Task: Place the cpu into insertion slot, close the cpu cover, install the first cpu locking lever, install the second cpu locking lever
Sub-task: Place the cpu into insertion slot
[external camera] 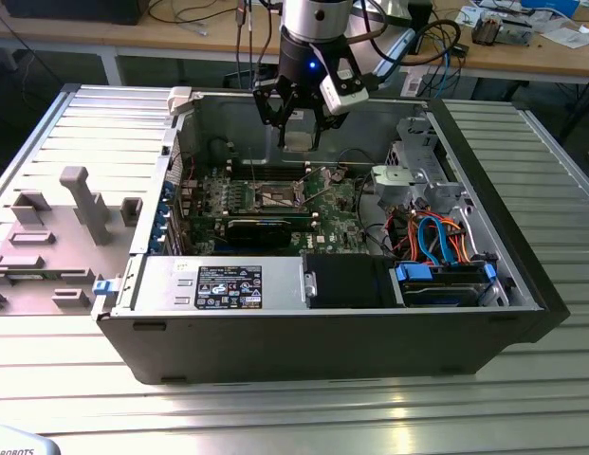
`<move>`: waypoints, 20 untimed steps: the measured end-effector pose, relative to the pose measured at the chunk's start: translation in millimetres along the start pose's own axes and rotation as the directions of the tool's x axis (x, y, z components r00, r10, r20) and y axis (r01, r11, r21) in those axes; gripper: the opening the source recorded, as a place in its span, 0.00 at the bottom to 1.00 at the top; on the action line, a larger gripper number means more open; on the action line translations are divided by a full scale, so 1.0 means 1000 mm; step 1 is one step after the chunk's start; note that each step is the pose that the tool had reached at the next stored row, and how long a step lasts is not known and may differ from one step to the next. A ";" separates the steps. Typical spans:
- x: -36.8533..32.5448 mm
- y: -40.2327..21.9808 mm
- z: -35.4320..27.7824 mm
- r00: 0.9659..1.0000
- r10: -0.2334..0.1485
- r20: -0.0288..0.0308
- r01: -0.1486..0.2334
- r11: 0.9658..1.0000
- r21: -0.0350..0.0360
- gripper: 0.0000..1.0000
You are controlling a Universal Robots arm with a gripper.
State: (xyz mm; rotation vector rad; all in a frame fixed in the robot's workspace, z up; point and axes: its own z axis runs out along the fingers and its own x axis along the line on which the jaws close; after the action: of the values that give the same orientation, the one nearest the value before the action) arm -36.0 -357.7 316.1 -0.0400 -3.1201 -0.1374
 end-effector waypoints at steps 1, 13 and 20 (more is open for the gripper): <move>0.0000 0.0000 0.0002 1.000 0.000 0.000 0.000 1.000 0.000 0.54; -0.0001 -0.0003 0.0034 1.000 0.000 0.000 0.000 1.000 0.000 0.54; -0.0001 -0.0005 0.0061 1.000 0.000 0.000 0.000 1.000 0.000 0.54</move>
State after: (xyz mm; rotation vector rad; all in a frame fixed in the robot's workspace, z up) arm -36.0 -357.7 310.0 -0.0400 -3.1201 -0.1375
